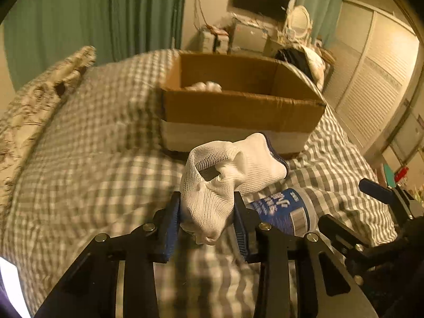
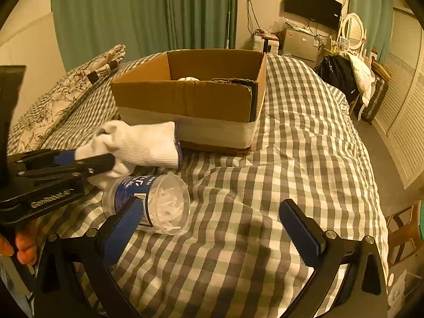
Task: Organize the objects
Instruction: 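Grasp the white sock with the left gripper while the right grasps the water bottle, then carry the sock and water bottle into the cardboard box and release both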
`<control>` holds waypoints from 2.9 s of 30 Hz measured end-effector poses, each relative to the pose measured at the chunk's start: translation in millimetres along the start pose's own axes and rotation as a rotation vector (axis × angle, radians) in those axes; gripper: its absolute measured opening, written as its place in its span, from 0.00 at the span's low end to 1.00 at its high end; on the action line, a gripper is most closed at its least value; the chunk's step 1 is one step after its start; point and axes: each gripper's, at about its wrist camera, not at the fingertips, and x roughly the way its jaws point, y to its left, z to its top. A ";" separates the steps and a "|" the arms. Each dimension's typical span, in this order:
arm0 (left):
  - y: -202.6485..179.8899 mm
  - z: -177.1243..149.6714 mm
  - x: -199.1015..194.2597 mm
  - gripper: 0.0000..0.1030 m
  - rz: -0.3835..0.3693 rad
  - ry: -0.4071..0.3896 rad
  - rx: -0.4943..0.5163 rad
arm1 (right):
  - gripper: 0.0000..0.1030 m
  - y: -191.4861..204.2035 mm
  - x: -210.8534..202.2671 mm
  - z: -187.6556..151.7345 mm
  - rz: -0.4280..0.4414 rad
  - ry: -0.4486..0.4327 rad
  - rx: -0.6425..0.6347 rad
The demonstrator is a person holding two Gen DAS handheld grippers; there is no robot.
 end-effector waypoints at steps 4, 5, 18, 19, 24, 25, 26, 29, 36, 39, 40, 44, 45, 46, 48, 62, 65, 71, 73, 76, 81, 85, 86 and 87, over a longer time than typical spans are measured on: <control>20.3 -3.6 -27.5 0.36 0.076 -0.046 -0.028 | 1.00 16.9 -2.6 2.6 -0.006 -0.002 -0.043; 27.4 -5.2 -32.8 0.36 0.093 -0.049 -0.039 | 1.00 23.1 -1.9 3.2 -0.006 0.001 -0.056; 56.3 -18.4 -33.1 0.36 0.117 -0.044 -0.078 | 1.00 86.4 41.4 8.2 -0.040 0.110 -0.151; 56.4 -18.9 -32.1 0.36 0.114 -0.044 -0.075 | 1.00 89.2 45.9 8.8 -0.047 0.120 -0.152; 58.8 -20.5 -30.9 0.36 0.103 -0.045 -0.075 | 1.00 95.5 63.6 7.0 -0.063 0.156 -0.155; 59.1 -20.5 -31.1 0.36 0.100 -0.046 -0.076 | 1.00 96.3 68.5 6.1 -0.065 0.168 -0.157; 59.3 -20.6 -31.5 0.36 0.099 -0.047 -0.075 | 1.00 96.5 70.4 5.4 -0.067 0.173 -0.157; 59.3 -20.8 -33.0 0.36 0.098 -0.048 -0.077 | 0.95 94.2 69.4 5.6 -0.068 0.164 -0.147; 48.5 -22.6 -47.8 0.36 0.088 -0.058 -0.069 | 0.89 89.3 49.5 5.9 -0.040 0.116 -0.140; 39.1 -22.8 -59.5 0.36 0.085 -0.072 -0.060 | 0.88 88.5 30.6 9.0 -0.026 0.074 -0.145; 36.5 -22.4 -63.2 0.36 0.084 -0.079 -0.058 | 0.88 87.7 23.0 10.1 -0.022 0.057 -0.144; 24.1 -17.8 -80.1 0.36 0.076 -0.109 -0.046 | 0.88 80.2 -12.8 17.7 -0.008 -0.019 -0.144; 20.3 -16.0 -84.3 0.36 0.070 -0.114 -0.040 | 0.88 78.7 -20.1 20.1 -0.005 -0.032 -0.142; 16.3 -13.8 -88.9 0.36 0.066 -0.122 -0.032 | 0.88 74.6 -31.1 22.5 0.001 -0.050 -0.137; 10.9 -8.6 -96.2 0.36 0.055 -0.136 -0.021 | 0.88 70.2 -45.1 25.9 0.012 -0.073 -0.130; -22.9 92.1 -125.9 0.36 -0.019 -0.288 0.043 | 0.88 16.9 -131.4 108.4 0.047 -0.314 -0.106; -30.1 119.7 -117.4 0.36 -0.018 -0.309 0.057 | 0.88 7.9 -130.1 132.3 0.046 -0.348 -0.097; -38.4 168.8 -69.8 0.36 -0.017 -0.284 0.058 | 0.88 -11.6 -102.0 181.8 0.070 -0.360 -0.061; -38.0 183.1 -44.0 0.36 -0.012 -0.258 0.049 | 0.88 -19.4 -86.2 197.3 0.074 -0.356 -0.043; -35.3 196.6 -6.9 0.36 -0.008 -0.218 0.039 | 0.88 -30.4 -54.2 221.6 0.072 -0.335 -0.014; -31.4 201.0 54.0 0.36 0.000 -0.153 0.030 | 0.88 -39.0 2.0 240.5 0.069 -0.275 0.005; -27.5 191.7 84.6 0.36 0.004 -0.105 0.032 | 0.88 -36.2 46.2 238.5 0.074 -0.212 0.011; -27.0 189.1 91.4 0.36 0.007 -0.095 0.039 | 0.88 -35.9 56.5 237.8 0.074 -0.198 0.012; -27.3 187.1 95.2 0.36 0.009 -0.090 0.045 | 0.88 -34.0 60.7 233.2 0.075 -0.190 0.013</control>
